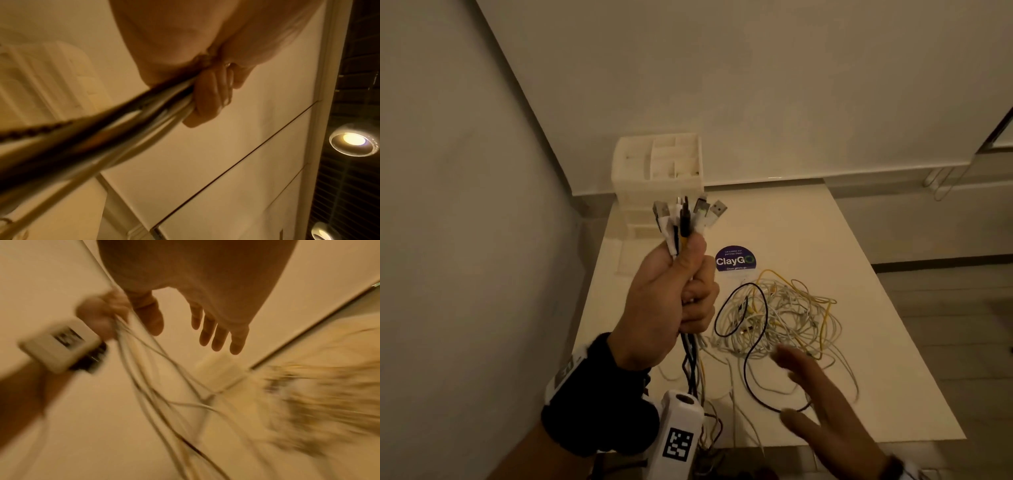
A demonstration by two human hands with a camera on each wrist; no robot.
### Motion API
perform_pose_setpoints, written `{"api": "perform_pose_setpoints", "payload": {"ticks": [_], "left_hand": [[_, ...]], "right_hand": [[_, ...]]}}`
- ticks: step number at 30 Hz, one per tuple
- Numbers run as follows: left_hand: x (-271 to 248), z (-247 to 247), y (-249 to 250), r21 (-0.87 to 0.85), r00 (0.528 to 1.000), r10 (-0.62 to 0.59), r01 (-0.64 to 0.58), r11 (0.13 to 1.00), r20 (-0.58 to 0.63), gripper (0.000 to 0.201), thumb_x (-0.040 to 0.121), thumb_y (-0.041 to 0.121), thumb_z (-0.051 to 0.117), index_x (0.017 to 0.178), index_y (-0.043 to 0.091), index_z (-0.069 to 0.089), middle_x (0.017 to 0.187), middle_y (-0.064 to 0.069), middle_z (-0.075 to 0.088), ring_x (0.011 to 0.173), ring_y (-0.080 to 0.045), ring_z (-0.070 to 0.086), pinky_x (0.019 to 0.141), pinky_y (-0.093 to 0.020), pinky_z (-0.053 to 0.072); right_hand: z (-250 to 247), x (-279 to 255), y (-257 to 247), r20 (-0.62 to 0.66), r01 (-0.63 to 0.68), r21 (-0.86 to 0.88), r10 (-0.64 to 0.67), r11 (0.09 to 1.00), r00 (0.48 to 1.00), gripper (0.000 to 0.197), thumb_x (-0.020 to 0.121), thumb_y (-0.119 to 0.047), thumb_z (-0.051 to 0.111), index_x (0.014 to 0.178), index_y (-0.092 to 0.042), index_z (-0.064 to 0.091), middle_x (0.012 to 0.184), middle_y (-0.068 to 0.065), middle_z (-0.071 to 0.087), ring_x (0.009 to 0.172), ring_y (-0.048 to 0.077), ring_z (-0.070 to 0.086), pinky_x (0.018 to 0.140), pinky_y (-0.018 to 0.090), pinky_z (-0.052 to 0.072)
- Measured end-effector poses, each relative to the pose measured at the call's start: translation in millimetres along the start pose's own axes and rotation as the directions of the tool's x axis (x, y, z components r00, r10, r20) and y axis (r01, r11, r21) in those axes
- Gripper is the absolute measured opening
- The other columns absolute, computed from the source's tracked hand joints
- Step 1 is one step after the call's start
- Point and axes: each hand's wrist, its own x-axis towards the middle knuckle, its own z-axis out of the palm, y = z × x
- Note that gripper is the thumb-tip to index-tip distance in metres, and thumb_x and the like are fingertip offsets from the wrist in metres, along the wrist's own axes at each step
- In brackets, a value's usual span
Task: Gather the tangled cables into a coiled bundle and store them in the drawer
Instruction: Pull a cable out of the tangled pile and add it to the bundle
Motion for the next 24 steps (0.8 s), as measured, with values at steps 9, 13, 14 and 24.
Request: {"api": "perform_pose_setpoints", "payload": {"ticks": [9, 13, 14, 24], "left_hand": [[-28.5, -4.9, -3.9, -0.034, 0.993, 0.075, -0.072, 0.997, 0.089, 0.046, 0.091, 0.049, 0.054, 0.067, 0.015, 0.034, 0.058, -0.002, 0.026, 0.042, -0.009, 0.025, 0.042, -0.026, 0.022], [-39.3, -20.2, -1.1, -0.044, 0.996, 0.072, -0.07, 0.997, 0.045, 0.046, 0.09, 0.05, 0.056, 0.068, 0.015, 0.035, 0.058, 0.001, 0.031, 0.041, -0.008, 0.028, 0.042, -0.024, 0.026], [-40.8, -22.0, -1.6, -0.048, 0.997, 0.07, -0.068, 0.997, 0.029, 0.046, 0.089, 0.05, 0.057, 0.068, 0.016, 0.036, 0.057, 0.002, 0.031, 0.041, -0.009, 0.028, 0.042, -0.024, 0.027], [-36.6, -23.9, 12.9, -0.163, 0.989, 0.139, -0.131, 0.978, 0.04, 0.042, 0.09, 0.044, 0.058, 0.068, 0.016, 0.035, 0.056, 0.005, 0.034, 0.04, -0.005, 0.027, 0.041, -0.018, 0.027]], "right_hand": [[92.9, 54.4, -39.3, 0.313, 0.142, 0.05, -0.15, 0.989, 0.938, 0.015, 0.093, -0.025, 0.06, 0.08, -0.017, 0.059, 0.077, -0.007, 0.066, 0.071, 0.004, 0.062, 0.073, 0.021, 0.047], [94.0, 36.8, -12.3, 0.417, 0.076, 0.104, -0.113, 0.992, 0.902, 0.02, 0.091, -0.031, 0.06, 0.073, -0.032, 0.05, 0.066, -0.01, 0.057, 0.06, 0.006, 0.057, 0.065, 0.019, 0.046], [91.9, 35.6, -6.6, 0.41, 0.071, 0.071, -0.094, 0.995, 0.907, 0.022, 0.087, -0.036, 0.06, 0.069, -0.035, 0.047, 0.064, -0.011, 0.054, 0.058, 0.005, 0.055, 0.063, 0.02, 0.046], [89.6, 20.0, 45.1, 0.474, 0.063, -0.182, 0.032, 0.981, 0.88, 0.021, 0.096, -0.038, 0.039, 0.077, -0.034, 0.033, 0.069, -0.013, 0.045, 0.064, -0.004, 0.047, 0.061, 0.017, 0.032]]}}
